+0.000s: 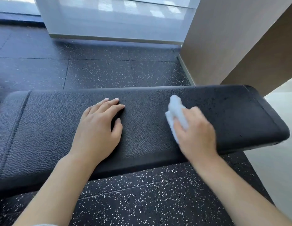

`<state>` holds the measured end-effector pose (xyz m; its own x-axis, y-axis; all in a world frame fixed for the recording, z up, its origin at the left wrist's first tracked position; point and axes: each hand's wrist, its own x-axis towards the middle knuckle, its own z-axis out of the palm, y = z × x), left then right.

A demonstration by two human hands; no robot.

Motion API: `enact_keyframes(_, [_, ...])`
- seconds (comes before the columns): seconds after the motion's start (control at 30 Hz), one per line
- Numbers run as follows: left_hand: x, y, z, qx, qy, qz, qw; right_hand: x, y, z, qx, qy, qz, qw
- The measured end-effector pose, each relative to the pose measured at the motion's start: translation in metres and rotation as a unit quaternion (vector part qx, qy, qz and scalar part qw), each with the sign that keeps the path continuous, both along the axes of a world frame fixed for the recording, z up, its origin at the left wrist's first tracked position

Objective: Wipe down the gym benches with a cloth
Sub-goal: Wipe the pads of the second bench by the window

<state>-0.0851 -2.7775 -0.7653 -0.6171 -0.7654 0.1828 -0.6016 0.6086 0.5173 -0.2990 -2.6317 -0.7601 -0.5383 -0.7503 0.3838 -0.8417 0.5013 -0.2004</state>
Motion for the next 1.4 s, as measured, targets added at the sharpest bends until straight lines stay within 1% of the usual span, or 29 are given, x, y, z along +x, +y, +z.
enact_keyframes(0.03, [0.002,-0.002,0.001,0.003,-0.002,-0.005,1.000,0.020,-0.002,-0.002,0.018,0.016,0.038,0.999])
enact_keyframes(0.1, [0.005,-0.007,0.001,0.012,-0.006,-0.024,1.000,0.066,-0.001,-0.008,-0.011,-0.035,0.143,0.989])
enact_keyframes(0.13, [0.007,-0.010,0.001,0.019,-0.004,-0.036,0.999,0.086,0.003,-0.013,-0.020,-0.045,0.197,0.979])
enact_keyframes(0.2, [0.011,-0.015,0.001,0.027,0.005,-0.052,0.998,0.104,0.008,-0.018,-0.019,-0.022,0.275,0.961])
enact_keyframes(0.23, [0.013,-0.015,0.001,0.027,0.007,-0.052,0.998,0.099,0.006,-0.017,-0.021,-0.004,0.296,0.955])
enact_keyframes(0.27, [0.013,-0.014,0.001,0.022,0.005,-0.049,0.999,0.087,0.003,-0.016,-0.034,0.004,0.290,0.956])
enact_keyframes(0.3, [0.013,-0.013,0.000,0.016,0.003,-0.047,0.999,0.070,0.000,-0.013,-0.051,0.003,0.259,0.964])
enact_keyframes(0.37, [0.012,-0.010,0.000,0.010,0.000,-0.043,0.999,0.031,-0.005,-0.005,-0.079,0.001,0.155,0.985])
enact_keyframes(0.43, [0.011,-0.010,-0.001,0.011,-0.001,-0.035,0.999,-0.004,-0.004,-0.005,-0.067,-0.018,0.062,0.996])
enact_keyframes(0.5, [0.009,-0.009,0.000,0.011,-0.004,-0.028,1.000,-0.016,-0.005,-0.007,-0.054,-0.037,0.021,0.998])
enact_keyframes(0.57, [0.006,-0.008,0.002,0.010,0.000,-0.016,1.000,-0.003,-0.010,-0.005,-0.049,-0.023,0.029,0.998])
enact_keyframes(0.6, [0.004,-0.007,0.003,0.010,0.002,-0.010,1.000,0.012,-0.012,-0.004,-0.049,-0.020,0.050,0.997])
enact_keyframes(0.67, [0.001,-0.006,0.002,0.002,0.002,-0.001,1.000,0.051,-0.014,-0.001,-0.048,-0.029,0.116,0.992])
enact_keyframes(0.73, [0.000,-0.007,0.000,-0.002,0.002,0.002,1.000,0.085,-0.010,-0.008,-0.035,-0.041,0.200,0.978])
enact_keyframes(0.8, [-0.001,-0.009,0.000,0.001,0.011,0.011,1.000,0.095,-0.009,-0.010,-0.050,-0.037,0.253,0.965])
enact_keyframes(0.83, [-0.001,-0.010,-0.001,0.000,0.018,0.015,1.000,0.087,-0.012,-0.010,-0.067,-0.029,0.260,0.963])
enact_keyframes(0.87, [-0.002,-0.010,-0.001,-0.001,0.022,0.017,1.000,0.072,-0.015,-0.009,-0.083,-0.008,0.247,0.965])
enact_keyframes(0.9, [-0.002,-0.011,-0.001,-0.002,0.024,0.016,1.000,0.052,-0.018,-0.007,-0.087,0.033,0.214,0.972])
enact_keyframes(0.93, [-0.002,-0.011,0.000,-0.003,0.023,0.014,1.000,0.029,-0.019,-0.006,-0.065,0.071,0.166,0.981])
enact_keyframes(0.97, [-0.002,-0.010,0.000,-0.005,0.022,0.010,1.000,0.004,-0.019,-0.007,-0.025,0.082,0.109,0.990])
enact_keyframes(1.0, [-0.001,-0.010,0.000,-0.007,0.019,0.007,1.000,-0.019,-0.015,-0.008,-0.003,0.057,0.052,0.997])
enact_keyframes(1.03, [0.000,-0.009,-0.001,-0.008,0.014,0.003,1.000,-0.034,-0.012,-0.009,-0.008,0.015,0.010,1.000])
enact_keyframes(1.07, [0.000,-0.008,-0.001,-0.008,0.010,0.000,1.000,-0.039,-0.011,-0.010,-0.030,-0.023,-0.016,0.999])
enact_keyframes(1.1, [0.000,-0.008,-0.001,-0.010,0.008,-0.002,1.000,-0.035,-0.012,-0.011,-0.034,-0.022,-0.024,0.999])
enact_keyframes(1.17, [0.000,-0.008,-0.002,-0.013,0.007,-0.002,1.000,-0.005,-0.020,-0.010,-0.005,0.005,0.007,1.000])
enact_keyframes(1.23, [-0.001,-0.008,-0.003,-0.019,0.010,0.001,1.000,0.035,-0.026,-0.008,-0.032,-0.043,0.082,0.995])
enact_keyframes(1.3, [-0.003,-0.008,-0.003,-0.024,0.017,0.006,1.000,0.066,-0.024,-0.007,-0.040,-0.043,0.169,0.984])
enact_keyframes(1.37, [-0.004,-0.008,-0.003,-0.024,0.021,0.007,0.999,0.061,-0.022,-0.007,-0.039,-0.040,0.216,0.975])
enact_keyframes(1.4, [-0.005,-0.008,-0.002,-0.023,0.018,0.005,1.000,0.048,-0.023,-0.006,-0.045,-0.040,0.205,0.977])
